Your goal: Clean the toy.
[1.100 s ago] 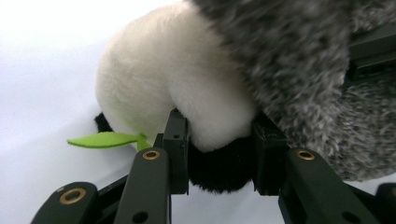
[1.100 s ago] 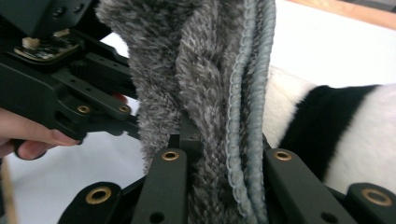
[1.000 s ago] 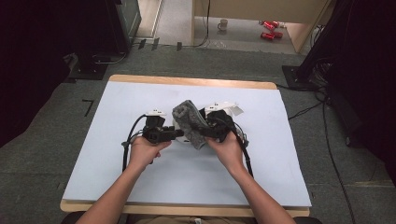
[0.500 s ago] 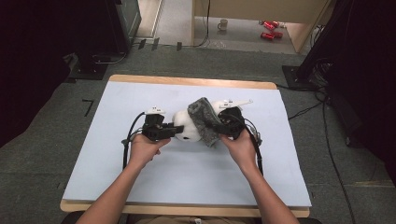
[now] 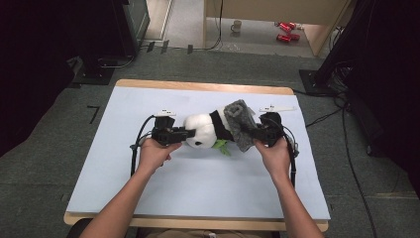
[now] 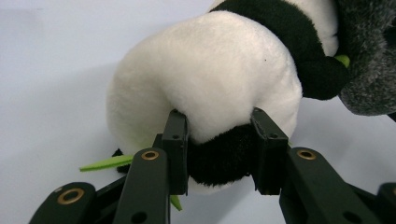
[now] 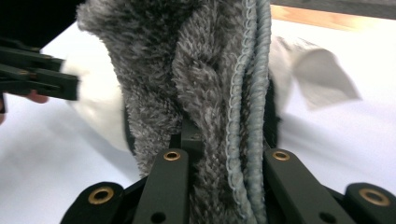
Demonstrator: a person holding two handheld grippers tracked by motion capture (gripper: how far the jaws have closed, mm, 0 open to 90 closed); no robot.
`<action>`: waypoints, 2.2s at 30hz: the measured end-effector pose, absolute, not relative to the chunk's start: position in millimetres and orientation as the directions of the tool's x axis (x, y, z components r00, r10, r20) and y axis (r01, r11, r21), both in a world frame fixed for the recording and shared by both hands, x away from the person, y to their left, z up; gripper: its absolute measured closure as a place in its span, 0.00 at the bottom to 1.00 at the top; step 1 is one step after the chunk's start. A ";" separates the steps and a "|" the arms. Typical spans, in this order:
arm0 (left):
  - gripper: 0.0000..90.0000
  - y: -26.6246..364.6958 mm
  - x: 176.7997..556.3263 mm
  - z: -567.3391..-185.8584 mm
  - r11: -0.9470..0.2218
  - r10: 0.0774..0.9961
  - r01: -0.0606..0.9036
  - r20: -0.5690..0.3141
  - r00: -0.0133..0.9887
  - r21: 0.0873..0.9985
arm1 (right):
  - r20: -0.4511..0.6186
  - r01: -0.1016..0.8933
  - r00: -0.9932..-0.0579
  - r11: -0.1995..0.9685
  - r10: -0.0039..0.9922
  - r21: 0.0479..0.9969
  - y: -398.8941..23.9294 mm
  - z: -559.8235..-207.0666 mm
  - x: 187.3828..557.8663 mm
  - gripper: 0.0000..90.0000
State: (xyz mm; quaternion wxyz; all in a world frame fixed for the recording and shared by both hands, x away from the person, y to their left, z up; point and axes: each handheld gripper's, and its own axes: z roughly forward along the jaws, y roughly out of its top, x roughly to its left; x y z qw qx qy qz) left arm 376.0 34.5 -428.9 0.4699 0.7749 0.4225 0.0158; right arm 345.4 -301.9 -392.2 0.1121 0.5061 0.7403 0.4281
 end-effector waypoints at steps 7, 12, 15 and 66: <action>0.72 34.3 380.0 -428.3 -0.198 0.665 0.643 -0.380 0.643 0.740 | 0.306 0.684 -0.409 0.066 0.859 0.727 -321.7 -402.6 346.4 0.87; 0.72 35.9 379.5 -428.2 -0.202 0.675 0.637 -0.366 0.641 0.744 | 0.287 0.704 -0.353 0.051 0.890 0.708 -335.9 -400.3 345.2 0.87; 0.72 38.1 380.1 -428.8 -0.189 0.677 0.646 -0.378 0.631 0.739 | 0.299 0.687 -0.367 0.040 0.881 0.725 -338.6 -388.5 340.5 0.87; 0.71 34.3 376.8 -430.2 -0.242 0.664 0.612 -0.332 0.670 0.753 | 0.227 0.623 -0.562 0.226 0.796 0.749 -261.3 -393.5 343.4 0.87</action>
